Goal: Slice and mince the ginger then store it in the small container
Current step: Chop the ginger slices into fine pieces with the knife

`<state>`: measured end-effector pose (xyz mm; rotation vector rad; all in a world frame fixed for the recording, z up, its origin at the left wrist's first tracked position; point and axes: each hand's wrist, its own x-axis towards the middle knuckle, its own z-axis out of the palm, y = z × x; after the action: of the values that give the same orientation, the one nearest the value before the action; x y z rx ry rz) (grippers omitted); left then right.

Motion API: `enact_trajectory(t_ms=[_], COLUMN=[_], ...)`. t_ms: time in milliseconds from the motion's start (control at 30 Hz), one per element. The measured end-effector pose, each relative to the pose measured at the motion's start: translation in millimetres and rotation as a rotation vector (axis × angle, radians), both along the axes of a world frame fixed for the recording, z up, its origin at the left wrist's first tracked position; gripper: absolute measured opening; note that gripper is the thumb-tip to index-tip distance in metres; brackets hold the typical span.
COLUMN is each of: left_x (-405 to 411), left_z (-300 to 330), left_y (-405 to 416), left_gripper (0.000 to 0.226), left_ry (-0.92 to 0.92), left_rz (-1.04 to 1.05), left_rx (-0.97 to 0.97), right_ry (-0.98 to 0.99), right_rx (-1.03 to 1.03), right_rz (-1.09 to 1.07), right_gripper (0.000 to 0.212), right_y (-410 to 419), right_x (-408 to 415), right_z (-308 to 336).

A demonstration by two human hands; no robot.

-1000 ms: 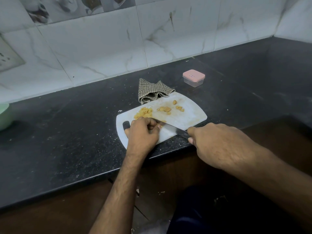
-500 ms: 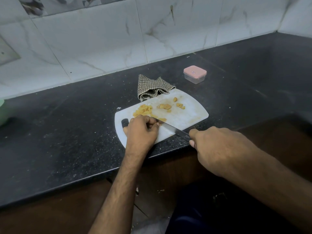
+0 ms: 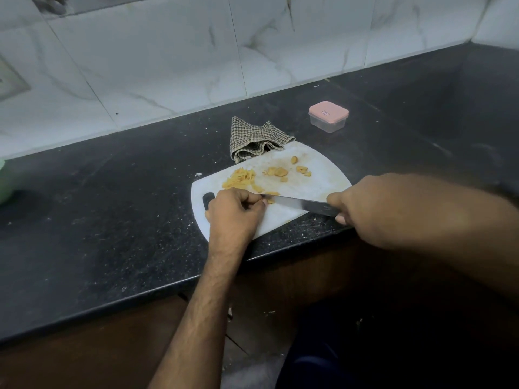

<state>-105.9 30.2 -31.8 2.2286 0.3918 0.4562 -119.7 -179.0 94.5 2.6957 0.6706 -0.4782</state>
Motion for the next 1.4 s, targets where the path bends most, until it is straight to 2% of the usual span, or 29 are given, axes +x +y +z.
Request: enact_trajectory(t_ms=[133,233,333,533,700,1133,1400], left_x=[-0.7,-1.0,-1.2,-2.3,-4.1,-0.8,-0.9], left_z=[1.4,-0.6,-1.6,3.7,3.0,-1.2,0.5], left_y=[0.0,0.6,0.5,-3.3,-0.6,0.2,0.3], left_gripper=[0.031,0.029,0.019,0.013,0.019,0.015,0.016], left_ry=[-0.011,-0.008,-0.013,0.005,-0.005,-0.011,-0.018], left_rz=[0.005,-0.009,-0.024,-0.033,-0.017,-0.027,-0.026], left_rx=[0.018,0.011,0.018,0.068,0.062,0.016,0.040], right_ry=[0.067,0.096,0.089,-0.032,-0.052,-0.118,0.001], right_rx=[-0.053,-0.060,0.046,0.232,0.312,0.236,0.100], right_rz=[0.028,0.027,0.023,0.006,-0.013,-0.011,-0.040], right_gripper=[0.008,0.019,0.008,0.009,0.015,0.013,0.005], right_y=[1.1,7.1,8.0,-10.8,-13.9,-15.7,-1.6], right_x=[12.9,15.4,18.8,11.0,4.9,-4.8,5.3], right_z=[0.5,-6.6,-23.5,-46.2,-48.8,-28.0,-21.6])
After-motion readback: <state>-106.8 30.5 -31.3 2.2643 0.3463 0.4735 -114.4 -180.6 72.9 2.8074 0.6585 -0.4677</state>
